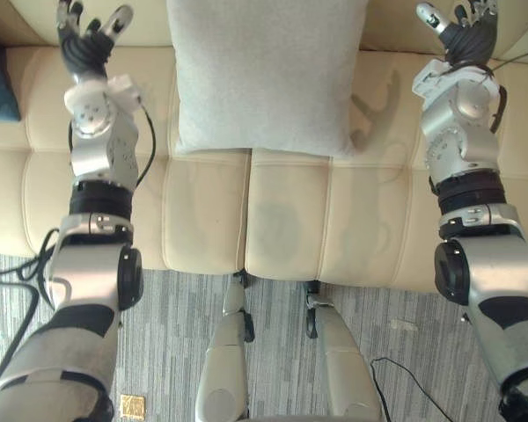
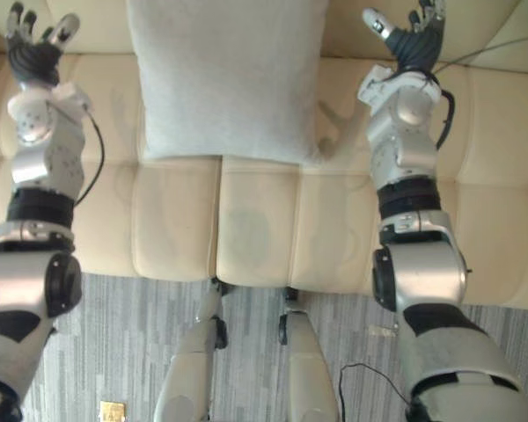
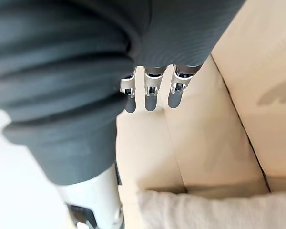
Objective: Pick up cushions and gather them together orderly.
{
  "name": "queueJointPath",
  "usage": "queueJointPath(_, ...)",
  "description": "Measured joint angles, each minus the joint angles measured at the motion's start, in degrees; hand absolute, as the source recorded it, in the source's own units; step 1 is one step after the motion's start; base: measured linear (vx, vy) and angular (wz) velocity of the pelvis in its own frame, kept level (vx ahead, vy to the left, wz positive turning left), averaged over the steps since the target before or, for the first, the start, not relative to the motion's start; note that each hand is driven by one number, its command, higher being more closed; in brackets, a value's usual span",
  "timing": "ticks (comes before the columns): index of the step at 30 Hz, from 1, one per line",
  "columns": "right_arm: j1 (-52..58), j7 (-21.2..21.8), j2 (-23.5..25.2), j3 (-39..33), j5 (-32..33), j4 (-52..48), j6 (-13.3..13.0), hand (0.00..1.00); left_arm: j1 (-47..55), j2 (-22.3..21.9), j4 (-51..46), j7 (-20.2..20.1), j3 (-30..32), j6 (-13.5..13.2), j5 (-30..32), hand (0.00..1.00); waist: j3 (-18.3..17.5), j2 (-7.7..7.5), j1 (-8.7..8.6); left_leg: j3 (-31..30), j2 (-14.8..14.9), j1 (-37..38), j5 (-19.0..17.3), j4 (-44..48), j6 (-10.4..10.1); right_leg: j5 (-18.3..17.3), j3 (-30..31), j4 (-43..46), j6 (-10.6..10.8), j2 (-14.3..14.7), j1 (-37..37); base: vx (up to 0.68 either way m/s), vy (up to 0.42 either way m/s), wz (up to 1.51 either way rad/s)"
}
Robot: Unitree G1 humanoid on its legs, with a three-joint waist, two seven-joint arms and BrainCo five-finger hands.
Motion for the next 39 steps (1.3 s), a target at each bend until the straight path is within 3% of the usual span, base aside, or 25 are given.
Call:
queueJointPath(3, 12.53, 0.67, 1.82, -2.71, -2.40, -5.26, -0.22, 0.00, 11.34, -5.42, -2.32, 0.06, 1.66, -0.21, 0.47, 0.00, 0.04, -0.06, 0.25, 0.05, -0.02, 2.06, -0.68, 0.00, -0.22, -0.02, 0.31, -0.58, 0.01, 0.01, 2.17, 0.06, -0.025, -0.05)
queueJointPath(9, 36.87, 3.64, 13.50, -5.05, -9.58, -10.65, -0.54, 0.00, 32.83, -19.23, -1.99, -2.23, -2.48, 0.44, 3.96, 0.00, 0.24, -0.75, 0.37, 1.42, -0.51, 9.45, -4.05, 0.13, 0.55, -0.87, 1.78, -1.22, 0.68, -0.20, 8.68, 0.02, -0.013, -0.14)
queueJointPath(12, 46.48, 5.53, 20.07, -5.24, -13.58, -9.69, -0.50, 0.00, 39.05, -22.29, 0.93, -5.68, -4.02, 0.61, 7.65, 0.00, 0.03, -1.23, 0.45, 2.62, -0.33, 13.76, -5.93, 1.09, 0.95, -1.20, 2.67, -2.89, 1.28, -0.14, 13.52, -0.02, -0.001, -0.16)
queueJointPath(15, 51.30, 6.72, 23.55, -5.39, -14.64, -8.63, -0.50, 0.00, 42.48, -23.40, 4.41, -7.07, -3.59, 0.83, 8.54, 0.00, -0.37, -1.77, 0.47, 3.49, -0.21, 16.02, -7.79, 3.49, 0.76, -1.06, 3.41, -3.91, 1.48, -0.26, 16.66, 0.01, -0.001, -0.19)
queueJointPath(18, 54.90, 8.29, 26.84, -5.36, -15.82, -2.57, -0.22, 0.00, 46.03, -25.20, 7.71, -8.25, -1.40, 1.59, 10.38, 0.00, -2.23, -3.67, 0.39, 3.91, -0.27, 17.06, -10.56, 7.63, 0.81, -1.98, 2.98, -4.07, 1.33, -1.00, 19.03, 0.01, 0.005, -0.08)
queueJointPath(19, 55.65, 8.47, 27.43, -5.39, -15.81, -2.01, -0.18, 0.00, 46.70, -25.62, 8.01, -8.31, -1.20, 1.69, 10.79, 0.00, -2.67, -3.55, 0.38, 3.73, -0.08, 17.08, -10.67, 8.10, 0.77, -1.98, 2.27, -5.18, 1.52, -1.19, 20.07, 0.00, 0.000, 0.00)
queueJointPath(20, 57.04, 8.77, 27.84, -5.64, -15.72, -0.83, -0.15, 0.00, 48.31, -27.01, 8.44, -8.75, 0.32, 1.78, 11.89, 0.00, -3.50, -3.05, 0.64, 3.69, 1.23, 17.95, -11.22, 7.85, 1.61, -2.74, -1.19, -2.43, 1.70, -2.21, 21.00, 0.06, -0.014, -0.01)
queueJointPath(21, 57.25, 9.20, 28.52, -5.65, -15.75, 0.40, -0.16, 0.00, 48.82, -27.74, 9.18, -9.07, 1.62, 1.79, 12.30, 0.00, -3.98, -3.74, 0.92, 4.24, 0.92, 18.13, -11.17, 8.90, 1.68, -4.49, -2.82, 6.47, 1.13, -4.33, 19.57, 0.08, -0.044, 0.18)
queueJointPath(22, 58.30, 9.69, 29.35, -5.67, -15.84, 2.62, -0.08, 0.00, 49.71, -27.99, 9.77, -9.31, 2.75, 2.19, 12.83, 0.00, -4.87, -4.93, 0.35, 3.64, -0.04, 18.25, -11.55, 10.55, 2.12, -6.96, -3.54, 16.58, 2.13, -7.19, 19.34, 0.03, -0.097, 0.40)
queueJointPath(24, 59.26, 10.80, 30.00, -5.49, -15.86, 6.22, 0.24, 0.00, 50.87, -28.00, 10.24, -9.68, 4.12, 2.68, 14.09, 0.00, -6.74, -6.22, 0.60, 1.92, -1.23, 17.76, -11.82, 12.93, 2.10, -7.55, -2.87, 23.20, 4.24, -10.46, 20.73, -0.05, -0.123, 0.54)
queueJointPath(26, 59.31, 11.18, 29.73, -5.70, -15.86, 8.55, 0.49, 0.00, 51.98, -29.15, 11.06, -10.08, 5.73, 2.98, 15.43, 0.00, -9.67, -4.82, 1.87, 0.67, -1.18, 15.43, -13.86, 15.74, 1.11, -7.26, -2.82, 16.69, 5.36, -7.24, 22.17, -0.06, -0.058, 0.04)
queueJointPath(27, 59.31, 11.01, 28.59, -6.35, -15.84, 9.05, 0.48, 0.00, 52.80, -30.44, 11.98, -10.08, 5.86, 2.99, 16.42, 0.00, -11.18, -2.76, 3.19, 0.96, 0.13, 15.07, -13.51, 15.43, 1.94, -9.48, -1.52, 13.58, 6.44, -6.10, 24.93, 0.01, -0.005, -0.25)
queueJointPath(28, 59.00, 10.99, 28.65, -6.38, -15.84, 9.47, 0.55, 0.00, 52.55, -30.39, 11.75, -10.07, 6.03, 2.84, 16.67, 0.00, -10.83, -3.32, 3.34, 1.30, -0.20, 14.79, -12.86, 15.91, 1.75, -11.10, -1.26, 16.24, 6.97, -7.00, 25.47, -0.07, -0.090, -0.11)
queueJointPath(29, 58.37, 10.90, 28.87, -6.39, -15.82, 10.65, 0.61, 0.00, 51.70, -30.00, 11.97, -9.59, 5.78, 2.93, 16.85, 0.00, -10.83, -4.10, 3.18, 1.20, -0.85, 13.48, -12.81, 17.83, 1.80, -14.54, -1.19, 14.18, 6.54, -8.02, 27.26, -0.19, -0.198, -0.01)
queueJointPath(30, 57.64, 10.75, 28.80, -6.38, -15.82, 11.27, 0.78, 0.00, 51.40, -29.98, 11.98, -9.05, 4.99, 2.87, 17.06, 0.00, -10.88, -3.96, 3.42, 1.18, -0.18, 12.25, -12.47, 18.69, 1.27, -16.21, -1.99, 10.60, 4.83, -7.20, 27.89, -0.25, -0.225, -0.11)
queueJointPath(31, 57.12, 10.68, 28.69, -6.37, -15.75, 11.73, 0.79, 0.00, 51.54, -30.35, 12.25, -8.99, 4.79, 2.80, 17.12, 0.00, -11.21, -3.05, 3.57, 1.11, 0.57, 11.42, -11.61, 18.42, 0.21, -17.14, -2.90, 7.86, 3.08, -6.22, 28.44, -0.29, -0.220, -0.17)
queueJointPath(32, 56.72, 10.53, 28.52, -6.42, -15.70, 12.86, 0.85, 0.00, 51.47, -30.73, 13.47, -8.95, 4.76, 2.85, 17.25, 0.00, -11.21, -0.66, 3.16, 0.04, 2.35, 10.90, -9.64, 17.02, -0.45, -16.04, -4.82, 6.88, 1.50, -4.32, 28.46, -0.32, -0.182, 0.06)
queueJointPath(33, 57.40, 10.33, 28.14, -6.50, -15.69, 13.36, 1.02, 0.00, 51.50, -30.70, 14.17, -9.13, 4.45, 2.89, 17.37, 0.00, -11.17, -0.48, 2.85, -0.41, 3.16, 11.42, -8.21, 15.09, -0.65, -15.64, -5.80, 7.37, 0.81, -3.37, 28.27, -0.31, -0.162, 0.34)
queueJointPath(34, 58.59, 10.19, 27.85, -6.50, -15.70, 14.50, 1.10, 0.00, 51.57, -30.66, 14.69, -9.04, 4.50, 2.91, 17.50, 0.00, -11.40, -0.04, 2.73, -0.18, 4.02, 12.16, -8.88, 13.72, -0.82, -15.24, -7.37, 7.30, 0.12, -3.12, 28.23, -0.33, -0.109, 0.45)
queueJointPath(36, 59.57, 10.07, 27.22, -7.65, -15.74, 17.75, 2.06, 0.00, 51.52, -30.51, 14.42, -9.05, 4.96, 2.81, 18.55, 0.00, -11.25, -1.41, 2.74, 0.90, 3.52, 12.51, -9.99, 19.29, 0.21, -13.71, -8.97, 6.21, -1.40, -5.01, 28.20, -0.32, -0.053, 0.34)
queueJointPath(37, 59.62, 10.10, 26.46, -8.02, -15.73, 18.40, 2.27, 0.00, 51.54, -30.49, 14.53, -9.07, 5.32, 2.83, 18.86, 0.00, -11.21, -1.89, 2.30, 0.71, 2.09, 13.06, -14.72, 24.88, 1.55, -11.81, -8.76, 4.17, -0.96, -6.10, 28.09, -0.22, -0.027, 0.14)
queueJointPath(39, 59.16, 10.19, 26.31, -8.06, -15.84, 19.10, 2.31, 0.00, 51.61, -30.53, 14.69, -9.11, 5.37, 2.79, 18.84, 0.00, -11.36, -2.30, 2.34, 0.01, 1.60, 13.53, -18.75, 29.53, 1.64, -10.20, -7.54, 2.55, -0.68, -6.53, 27.38, -0.17, 0.088, -0.13)
